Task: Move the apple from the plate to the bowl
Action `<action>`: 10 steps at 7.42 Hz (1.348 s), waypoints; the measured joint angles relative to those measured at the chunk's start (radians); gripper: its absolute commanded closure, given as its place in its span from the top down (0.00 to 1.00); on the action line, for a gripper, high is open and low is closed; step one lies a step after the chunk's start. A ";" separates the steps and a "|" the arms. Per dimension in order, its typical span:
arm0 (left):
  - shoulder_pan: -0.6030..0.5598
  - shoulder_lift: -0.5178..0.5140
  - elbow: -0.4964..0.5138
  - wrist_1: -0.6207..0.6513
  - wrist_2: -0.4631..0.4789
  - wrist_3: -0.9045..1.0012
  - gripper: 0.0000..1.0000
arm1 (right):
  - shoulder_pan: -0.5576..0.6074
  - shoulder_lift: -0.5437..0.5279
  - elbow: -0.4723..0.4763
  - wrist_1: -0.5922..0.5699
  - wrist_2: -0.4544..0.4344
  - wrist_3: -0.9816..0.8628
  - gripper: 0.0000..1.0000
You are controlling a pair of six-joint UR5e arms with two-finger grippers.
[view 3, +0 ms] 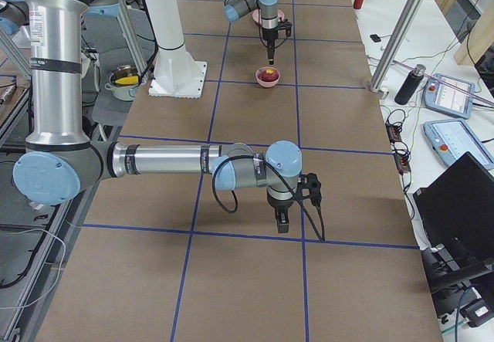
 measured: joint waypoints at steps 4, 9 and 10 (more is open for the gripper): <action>-0.352 0.329 -0.181 0.089 -0.244 0.561 0.98 | 0.000 -0.008 0.004 0.001 0.001 -0.001 1.00; -0.847 0.741 -0.109 0.076 -0.406 1.276 0.98 | 0.000 -0.015 0.014 0.001 0.003 0.000 1.00; -0.923 0.791 -0.055 0.059 -0.411 1.316 0.98 | 0.000 -0.014 0.014 0.001 0.003 0.001 1.00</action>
